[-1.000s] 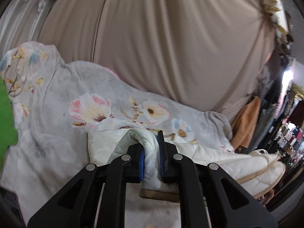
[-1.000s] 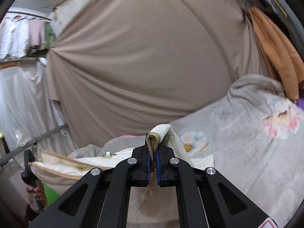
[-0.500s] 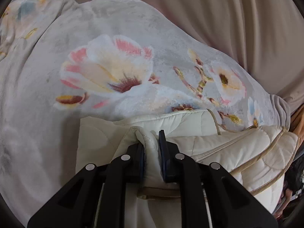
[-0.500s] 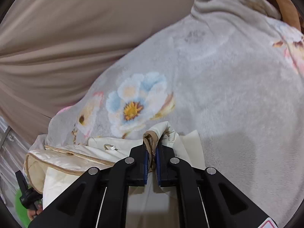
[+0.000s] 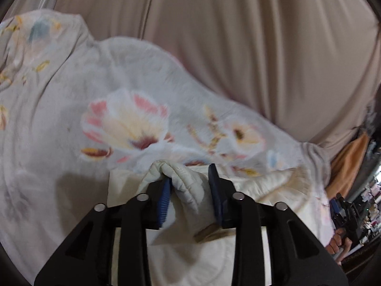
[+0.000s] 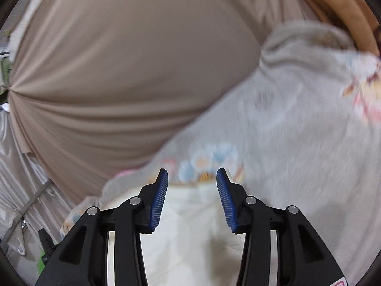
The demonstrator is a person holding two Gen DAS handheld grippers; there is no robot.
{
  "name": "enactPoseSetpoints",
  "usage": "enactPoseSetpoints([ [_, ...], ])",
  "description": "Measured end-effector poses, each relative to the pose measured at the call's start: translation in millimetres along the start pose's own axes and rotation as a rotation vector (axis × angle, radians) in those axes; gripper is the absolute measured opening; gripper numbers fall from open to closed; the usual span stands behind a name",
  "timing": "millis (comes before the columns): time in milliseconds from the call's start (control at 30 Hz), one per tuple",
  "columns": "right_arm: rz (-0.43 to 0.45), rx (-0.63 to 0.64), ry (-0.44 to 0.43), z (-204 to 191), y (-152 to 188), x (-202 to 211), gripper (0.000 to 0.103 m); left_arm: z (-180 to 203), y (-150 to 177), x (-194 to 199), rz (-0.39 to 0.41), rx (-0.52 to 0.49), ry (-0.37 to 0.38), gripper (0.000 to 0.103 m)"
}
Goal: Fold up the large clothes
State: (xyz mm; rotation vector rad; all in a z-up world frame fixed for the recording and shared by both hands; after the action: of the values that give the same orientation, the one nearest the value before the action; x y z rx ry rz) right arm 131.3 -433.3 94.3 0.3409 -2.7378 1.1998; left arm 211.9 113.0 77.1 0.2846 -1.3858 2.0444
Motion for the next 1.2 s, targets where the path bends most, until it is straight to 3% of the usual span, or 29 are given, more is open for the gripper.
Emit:
enactPoseSetpoints([
  [133,0.017,0.191,0.03,-52,4,21,0.043,31,-13,32,0.045,-0.028,0.043,0.041],
  [233,-0.053,0.318,0.056,-85,32,7,0.042,61,-20,42,0.116,-0.083,-0.032,0.044],
  [300,-0.098,0.415,0.078,-103,56,-9,0.04,78,-25,48,0.206,-0.14,-0.178,0.049],
  [400,-0.165,0.514,0.106,-118,84,-32,0.038,97,-40,70,0.453,-0.275,-0.574,0.08],
  [433,-0.188,0.527,0.107,-120,90,-38,0.036,99,-44,73,0.484,-0.293,-0.646,0.08],
  [467,-0.203,0.533,0.108,-119,95,-42,0.036,101,-48,74,0.482,-0.3,-0.643,0.08],
  [533,-0.244,0.531,0.097,-122,103,-52,0.034,109,-49,62,0.392,-0.289,-0.497,0.081],
  [600,-0.305,0.521,0.068,-129,115,-66,0.033,123,-37,36,0.256,-0.297,-0.35,0.081],
  [700,-0.388,0.542,0.046,-143,138,-93,0.03,143,1,-28,0.006,-0.366,-0.209,0.082],
  [767,-0.462,0.588,0.047,-149,158,-113,0.028,143,28,-78,-0.134,-0.403,-0.198,0.082],
  [800,-0.485,0.605,0.066,-148,165,-121,0.026,138,36,-96,-0.166,-0.412,-0.212,0.082],
  [867,-0.516,0.62,0.127,-133,170,-135,0.024,118,49,-125,-0.214,-0.409,-0.284,0.081],
  [933,-0.533,0.569,0.129,-114,165,-139,0.023,98,55,-135,-0.247,-0.348,-0.252,0.082],
  [1000,-0.493,0.548,0.224,-90,150,-139,0.015,84,49,-132,-0.233,-0.309,-0.234,0.082],
  [1100,-0.42,0.508,0.367,-44,125,-130,0.012,67,49,-133,-0.204,-0.337,-0.267,0.082],
  [1133,-0.42,0.463,0.373,-29,118,-126,0.004,62,50,-133,-0.201,-0.343,-0.27,0.082],
  [1200,-0.428,0.318,0.356,2,104,-116,0.0,50,48,-128,-0.19,-0.345,-0.263,0.082],
])
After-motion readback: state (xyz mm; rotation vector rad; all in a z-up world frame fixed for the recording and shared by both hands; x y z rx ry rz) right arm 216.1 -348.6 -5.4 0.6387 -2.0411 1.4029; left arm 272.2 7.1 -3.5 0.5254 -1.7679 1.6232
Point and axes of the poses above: each gripper's, at about its wrist camera, not at the fingertips, and x roughly against the way its jaws point, z to its right, y to its underside, the point moved 6 cm from there along -x, roughly the way its jaws point, and after that the axes turned 3 degrees about -x, right-handed, at the moved point
